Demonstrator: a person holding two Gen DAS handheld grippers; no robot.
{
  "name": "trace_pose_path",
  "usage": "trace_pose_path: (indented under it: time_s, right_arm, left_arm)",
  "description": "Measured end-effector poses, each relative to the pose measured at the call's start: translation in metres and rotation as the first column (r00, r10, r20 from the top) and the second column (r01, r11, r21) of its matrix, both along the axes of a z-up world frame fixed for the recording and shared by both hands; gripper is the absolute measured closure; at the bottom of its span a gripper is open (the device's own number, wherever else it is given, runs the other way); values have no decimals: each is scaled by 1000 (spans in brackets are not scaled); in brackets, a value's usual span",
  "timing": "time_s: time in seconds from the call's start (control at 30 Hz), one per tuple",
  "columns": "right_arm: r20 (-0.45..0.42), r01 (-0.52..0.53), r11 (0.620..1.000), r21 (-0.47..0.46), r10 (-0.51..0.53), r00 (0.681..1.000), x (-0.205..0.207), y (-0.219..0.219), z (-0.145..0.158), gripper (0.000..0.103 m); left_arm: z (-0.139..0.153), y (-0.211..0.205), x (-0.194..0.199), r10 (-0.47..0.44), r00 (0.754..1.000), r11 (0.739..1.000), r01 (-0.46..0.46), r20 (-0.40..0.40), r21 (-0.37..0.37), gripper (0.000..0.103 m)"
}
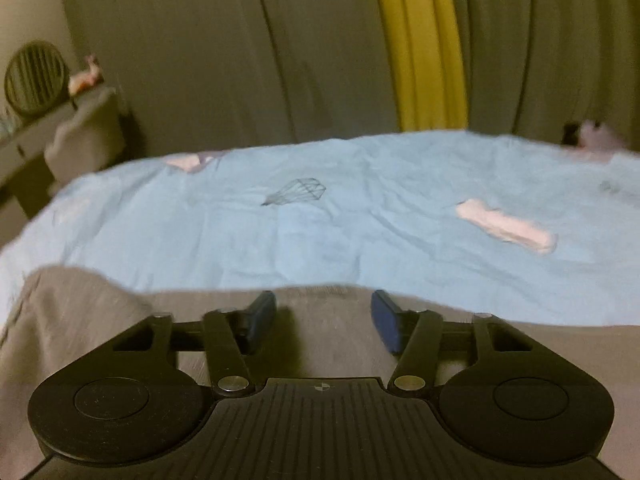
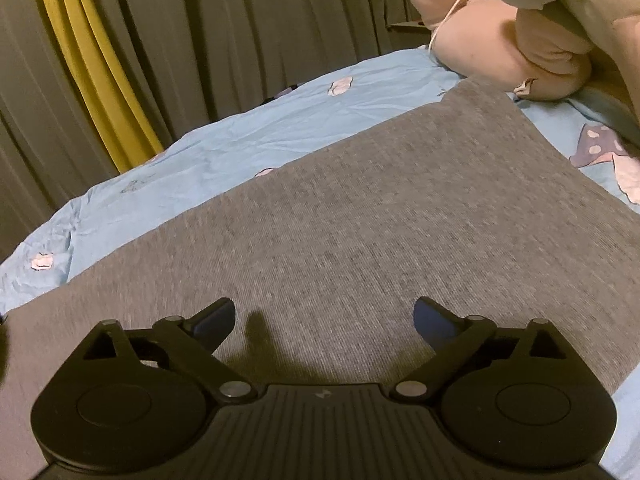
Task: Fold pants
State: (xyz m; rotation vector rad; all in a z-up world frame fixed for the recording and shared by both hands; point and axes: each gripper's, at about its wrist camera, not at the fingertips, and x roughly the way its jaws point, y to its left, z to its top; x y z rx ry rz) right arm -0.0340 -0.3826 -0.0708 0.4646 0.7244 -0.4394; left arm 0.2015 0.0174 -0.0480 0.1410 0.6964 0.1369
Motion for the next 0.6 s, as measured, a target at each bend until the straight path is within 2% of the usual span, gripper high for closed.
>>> trace_pose_path:
  time_s: [0.07, 0.17, 0.23, 0.37, 0.43, 0.5, 0.6]
  right_arm:
    - [-1, -2, 1000, 0, 2, 1000, 2, 1, -1, 4]
    - [-30, -11, 1000, -26, 10, 999, 6, 5, 0, 4]
    - [-40, -15, 999, -30, 14, 999, 7, 5, 0, 4]
    - [-44, -13, 1000, -24, 12, 999, 7, 5, 0, 4]
    - [-60, -21, 999, -40, 18, 998, 10, 8, -1, 4]
    - [-79, -30, 998, -57, 26, 997, 13, 10, -2, 4]
    - [-99, -42, 996, -77, 34, 995, 16, 12, -4, 4]
  left_arm:
    - [5, -6, -29, -96, 995, 995, 96, 14, -21, 42]
    - [-5, -33, -56, -215, 977, 975, 215, -7, 50, 33]
    - [-17, -51, -61, -250, 966, 965, 254, -59, 71, 33]
    - [-27, -82, -49, -242, 968, 958, 249, -62, 143, 32]
    - [-28, -91, -38, -213, 976, 961, 219, -55, 168, 25]
    - [-29, -95, -26, -185, 982, 965, 191, -49, 179, 12]
    - [-33, -94, -12, -165, 986, 964, 165, -22, 209, 6]
